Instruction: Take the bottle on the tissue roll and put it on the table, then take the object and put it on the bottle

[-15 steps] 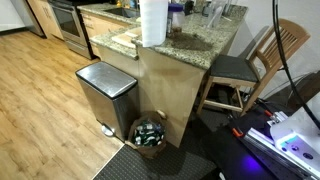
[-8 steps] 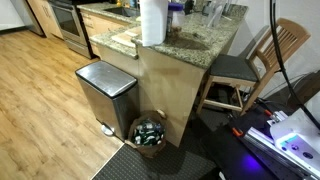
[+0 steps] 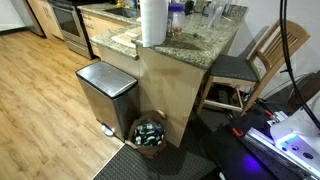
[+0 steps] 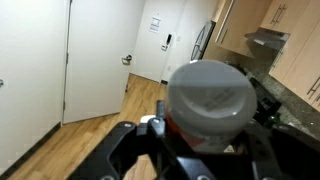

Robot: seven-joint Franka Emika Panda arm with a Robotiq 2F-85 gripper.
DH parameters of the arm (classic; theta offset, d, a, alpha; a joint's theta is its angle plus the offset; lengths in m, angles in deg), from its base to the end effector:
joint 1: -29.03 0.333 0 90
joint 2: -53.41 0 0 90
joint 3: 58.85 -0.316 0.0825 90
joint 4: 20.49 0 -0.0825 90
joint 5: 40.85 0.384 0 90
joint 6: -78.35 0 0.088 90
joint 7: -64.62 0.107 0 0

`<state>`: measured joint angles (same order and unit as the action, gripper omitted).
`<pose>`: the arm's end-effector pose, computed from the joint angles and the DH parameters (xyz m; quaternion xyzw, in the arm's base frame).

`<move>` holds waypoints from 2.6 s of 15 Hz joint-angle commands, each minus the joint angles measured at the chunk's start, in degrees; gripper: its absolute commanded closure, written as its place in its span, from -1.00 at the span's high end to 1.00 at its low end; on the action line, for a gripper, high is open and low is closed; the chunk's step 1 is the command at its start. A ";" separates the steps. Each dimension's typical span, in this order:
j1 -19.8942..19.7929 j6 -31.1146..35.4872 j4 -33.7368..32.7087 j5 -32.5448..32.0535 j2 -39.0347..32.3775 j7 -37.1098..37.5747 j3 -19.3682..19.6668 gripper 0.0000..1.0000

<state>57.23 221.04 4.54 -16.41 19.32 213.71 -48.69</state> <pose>0.5889 0.2684 0.8936 -0.3086 0.6680 0.1073 0.6686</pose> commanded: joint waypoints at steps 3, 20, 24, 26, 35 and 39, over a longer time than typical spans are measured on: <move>5.20 1.85 18.19 22.74 8.59 0.01 22.09 -0.50; 51.40 -8.14 62.20 44.23 4.65 0.13 82.78 0.00; 50.44 -8.14 64.15 43.46 3.22 0.13 83.79 -0.50; 49.45 -3.22 68.06 37.34 7.61 0.10 80.97 -0.50; 42.13 -3.12 72.38 35.69 12.30 -1.56 75.06 -0.50; 41.69 -10.02 72.73 38.92 11.37 0.06 76.87 -0.50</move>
<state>99.88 216.34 77.35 19.95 30.19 213.77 27.83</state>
